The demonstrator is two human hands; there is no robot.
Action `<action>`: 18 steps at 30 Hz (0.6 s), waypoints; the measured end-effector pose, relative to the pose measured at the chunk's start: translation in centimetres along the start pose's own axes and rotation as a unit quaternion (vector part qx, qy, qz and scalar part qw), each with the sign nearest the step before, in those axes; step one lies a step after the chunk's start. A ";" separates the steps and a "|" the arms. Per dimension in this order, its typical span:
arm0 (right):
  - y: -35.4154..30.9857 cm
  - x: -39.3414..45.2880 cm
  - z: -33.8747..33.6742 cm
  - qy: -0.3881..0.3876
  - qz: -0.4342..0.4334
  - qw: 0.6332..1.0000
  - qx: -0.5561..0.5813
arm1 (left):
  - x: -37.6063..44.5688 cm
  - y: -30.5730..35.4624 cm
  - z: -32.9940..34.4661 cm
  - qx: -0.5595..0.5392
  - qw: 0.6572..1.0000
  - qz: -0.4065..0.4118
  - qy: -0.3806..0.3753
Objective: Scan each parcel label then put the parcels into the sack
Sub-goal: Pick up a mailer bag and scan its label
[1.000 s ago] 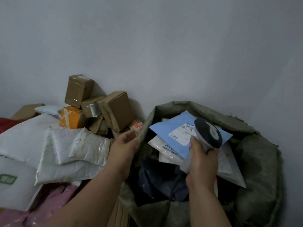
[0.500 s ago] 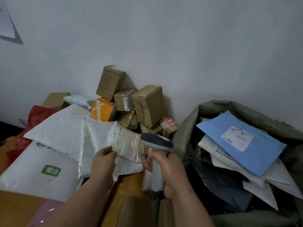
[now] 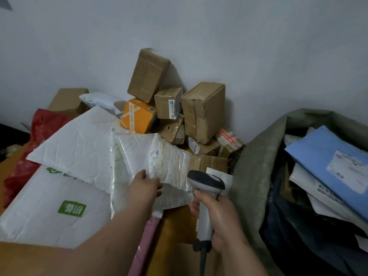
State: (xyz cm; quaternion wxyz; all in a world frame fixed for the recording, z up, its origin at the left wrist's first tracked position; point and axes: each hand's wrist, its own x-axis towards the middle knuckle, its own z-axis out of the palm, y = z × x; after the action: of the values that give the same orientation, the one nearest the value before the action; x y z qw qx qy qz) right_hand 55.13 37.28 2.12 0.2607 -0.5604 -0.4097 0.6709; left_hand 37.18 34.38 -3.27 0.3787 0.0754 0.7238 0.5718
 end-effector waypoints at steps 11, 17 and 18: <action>0.7 2.8 0.8 -0.011 0.027 1.000 -0.006 | 3.0 1.7 1.9 -0.173 0.979 -0.084 0.066; 0.1 2.2 1.1 -0.021 0.019 0.999 0.022 | -0.8 4.6 -0.3 -0.163 0.982 0.052 0.076; 0.0 1.8 1.1 -0.022 0.014 0.999 0.034 | -1.6 5.1 -0.8 -0.158 0.982 0.067 0.082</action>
State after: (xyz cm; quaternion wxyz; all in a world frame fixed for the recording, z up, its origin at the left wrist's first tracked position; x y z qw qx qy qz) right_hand 53.59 38.47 1.18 0.2612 -0.5415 -0.3847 0.7004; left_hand 36.14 34.62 1.99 0.2862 0.0161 0.6466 0.7070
